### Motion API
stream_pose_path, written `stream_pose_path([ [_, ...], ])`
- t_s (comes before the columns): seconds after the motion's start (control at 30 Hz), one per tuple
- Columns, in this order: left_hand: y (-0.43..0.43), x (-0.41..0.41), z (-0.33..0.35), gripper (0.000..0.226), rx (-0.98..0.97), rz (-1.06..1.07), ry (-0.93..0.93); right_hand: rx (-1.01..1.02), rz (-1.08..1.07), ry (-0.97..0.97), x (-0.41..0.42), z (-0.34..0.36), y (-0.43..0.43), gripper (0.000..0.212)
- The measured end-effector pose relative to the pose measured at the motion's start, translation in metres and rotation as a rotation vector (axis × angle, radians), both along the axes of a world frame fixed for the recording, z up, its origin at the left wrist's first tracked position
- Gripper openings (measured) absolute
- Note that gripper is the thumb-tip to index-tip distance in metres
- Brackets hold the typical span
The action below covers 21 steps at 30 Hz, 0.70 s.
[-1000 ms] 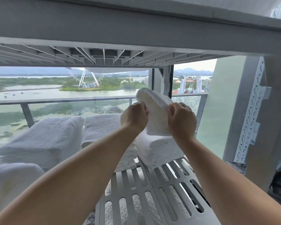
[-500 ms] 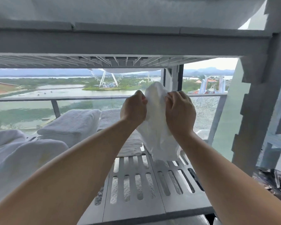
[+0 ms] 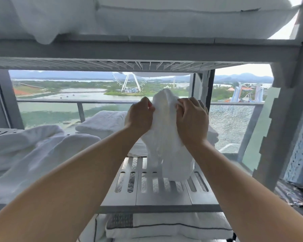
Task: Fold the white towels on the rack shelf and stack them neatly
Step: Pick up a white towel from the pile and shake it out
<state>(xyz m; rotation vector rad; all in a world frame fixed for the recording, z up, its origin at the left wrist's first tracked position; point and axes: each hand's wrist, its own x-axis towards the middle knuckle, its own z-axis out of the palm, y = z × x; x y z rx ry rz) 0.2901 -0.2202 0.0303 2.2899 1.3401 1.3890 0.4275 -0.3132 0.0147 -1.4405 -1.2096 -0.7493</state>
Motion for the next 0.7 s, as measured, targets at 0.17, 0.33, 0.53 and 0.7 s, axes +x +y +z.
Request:
stream_pose_path([
  [0.17,-0.008,-0.04,-0.005,0.011,-0.015,0.002,-0.017,0.003,-0.022,-0.009,-0.028,-0.006,-0.011,0.017],
  [0.33,-0.013,-0.09,-0.022,0.014,-0.001,0.024,0.0,-0.088,-0.093,-0.013,-0.056,-0.026,-0.022,0.016],
  [0.53,-0.011,-0.133,-0.057,0.013,0.013,0.004,0.094,-0.197,-0.226,-0.018,-0.078,-0.07,-0.045,0.015],
  [0.7,-0.023,-0.145,-0.085,0.014,0.041,-0.061,0.244,-0.313,-0.263,0.054,-0.086,-0.091,-0.056,0.019],
])
